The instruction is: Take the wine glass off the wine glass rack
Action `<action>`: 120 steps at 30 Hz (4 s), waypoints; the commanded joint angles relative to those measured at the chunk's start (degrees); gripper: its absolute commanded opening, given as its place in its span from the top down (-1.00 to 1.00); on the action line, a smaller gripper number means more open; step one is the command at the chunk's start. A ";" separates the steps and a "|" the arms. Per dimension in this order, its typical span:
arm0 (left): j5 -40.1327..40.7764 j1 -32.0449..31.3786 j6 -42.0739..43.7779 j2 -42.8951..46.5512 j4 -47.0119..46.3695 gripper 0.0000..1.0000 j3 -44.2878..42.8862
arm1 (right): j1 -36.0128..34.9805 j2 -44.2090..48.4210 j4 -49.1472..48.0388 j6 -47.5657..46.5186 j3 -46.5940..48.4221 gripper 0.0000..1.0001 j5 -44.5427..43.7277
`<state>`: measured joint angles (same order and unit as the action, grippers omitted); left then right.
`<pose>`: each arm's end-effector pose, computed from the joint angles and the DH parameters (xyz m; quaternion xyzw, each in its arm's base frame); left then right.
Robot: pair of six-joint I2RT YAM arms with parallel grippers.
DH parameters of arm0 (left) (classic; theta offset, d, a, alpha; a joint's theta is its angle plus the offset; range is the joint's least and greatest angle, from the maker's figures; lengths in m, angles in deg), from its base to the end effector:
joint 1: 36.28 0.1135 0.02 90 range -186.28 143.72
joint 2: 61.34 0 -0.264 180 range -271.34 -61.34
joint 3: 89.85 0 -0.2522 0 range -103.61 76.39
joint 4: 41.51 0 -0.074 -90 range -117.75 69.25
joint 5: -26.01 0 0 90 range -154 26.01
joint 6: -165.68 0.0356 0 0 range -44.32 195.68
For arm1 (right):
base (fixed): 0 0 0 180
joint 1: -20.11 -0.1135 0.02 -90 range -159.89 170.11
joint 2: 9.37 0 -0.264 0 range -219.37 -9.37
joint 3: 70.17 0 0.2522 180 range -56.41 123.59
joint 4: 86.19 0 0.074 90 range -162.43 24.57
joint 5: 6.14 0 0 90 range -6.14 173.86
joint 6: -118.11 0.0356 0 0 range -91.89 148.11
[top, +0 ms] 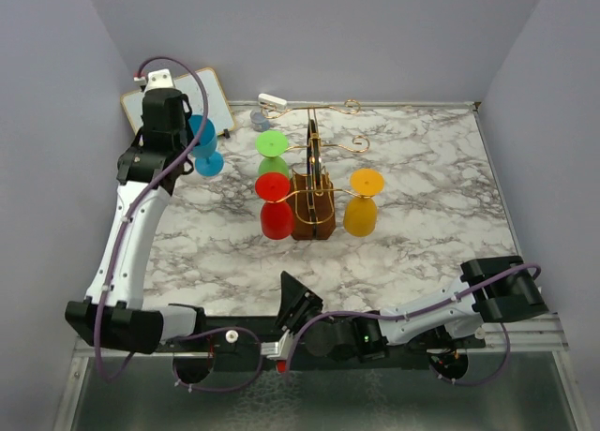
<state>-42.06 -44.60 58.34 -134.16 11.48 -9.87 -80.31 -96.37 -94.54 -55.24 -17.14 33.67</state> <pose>0.2619 -0.0249 0.4344 -0.1662 0.8211 0.0412 0.5445 -0.0278 0.3026 0.1944 -0.7734 0.2006 -0.2834 0.5304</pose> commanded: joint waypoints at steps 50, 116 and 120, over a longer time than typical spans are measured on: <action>-19.00 18.48 -8.81 21.80 -33.09 -0.51 37.31 | 7.32 8.60 23.26 34.70 45.61 -0.15 5.57; -37.84 15.96 -13.00 19.66 -39.80 -0.47 40.38 | 65.32 -38.19 75.78 97.00 104.41 0.21 78.03; -38.10 15.95 -13.17 19.78 -39.92 -0.47 40.63 | 65.27 -37.00 74.32 96.98 102.83 0.22 75.47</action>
<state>-78.41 -28.45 45.64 -114.53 -26.12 30.04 -14.72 -134.53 -19.22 42.74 86.52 114.45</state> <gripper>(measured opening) 0.738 0.392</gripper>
